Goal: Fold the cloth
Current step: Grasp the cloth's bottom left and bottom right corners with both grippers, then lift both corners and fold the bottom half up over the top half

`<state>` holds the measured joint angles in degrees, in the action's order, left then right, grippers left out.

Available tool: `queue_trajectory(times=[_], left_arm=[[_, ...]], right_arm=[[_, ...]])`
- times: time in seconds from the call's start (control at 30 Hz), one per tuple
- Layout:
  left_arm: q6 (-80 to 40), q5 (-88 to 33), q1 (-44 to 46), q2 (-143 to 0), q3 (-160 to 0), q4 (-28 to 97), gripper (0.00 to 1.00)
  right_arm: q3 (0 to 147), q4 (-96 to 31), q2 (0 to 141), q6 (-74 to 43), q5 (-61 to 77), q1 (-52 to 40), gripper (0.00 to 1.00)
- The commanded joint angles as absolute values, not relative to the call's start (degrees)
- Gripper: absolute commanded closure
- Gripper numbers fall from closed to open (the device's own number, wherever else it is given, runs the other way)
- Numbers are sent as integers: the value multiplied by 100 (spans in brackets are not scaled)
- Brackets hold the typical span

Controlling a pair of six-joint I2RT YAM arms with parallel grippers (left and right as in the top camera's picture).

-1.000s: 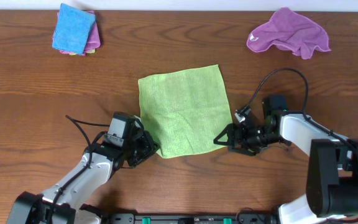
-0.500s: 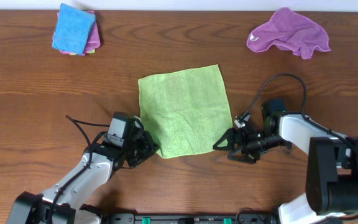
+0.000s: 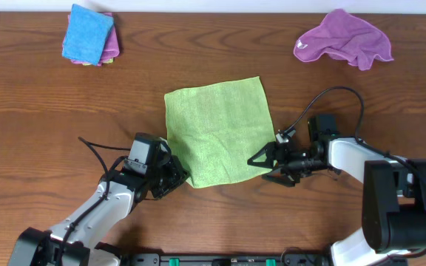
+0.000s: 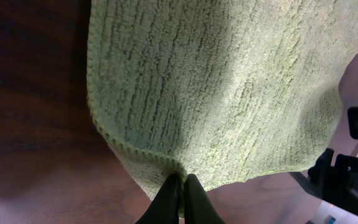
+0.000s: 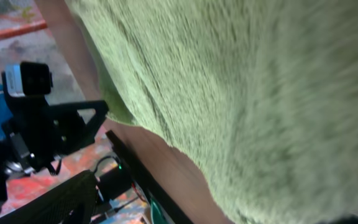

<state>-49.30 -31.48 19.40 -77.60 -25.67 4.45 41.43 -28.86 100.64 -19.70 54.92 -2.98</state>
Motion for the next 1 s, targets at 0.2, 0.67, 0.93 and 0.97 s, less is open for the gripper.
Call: queue_trajectory(times=[0.2, 0.67, 0.93, 0.97], left_arm=[[-4888, -3087, 1953, -7815, -2521, 445, 94], [-4888, -3087, 1953, -7815, -2521, 447, 94], [-4886, -3063, 1953, -7815, -2521, 445, 94], [-4888, -3046, 1953, -7815, -2521, 445, 94]], right_arm=[[4040, -2694, 10232, -2279, 3074, -322, 14], [4040, -2305, 10232, -2351, 2158, -97, 19], [4040, -2534, 10232, -2220, 2187, -104, 40], [4040, -2569, 10232, -2220, 2187, -104, 45]])
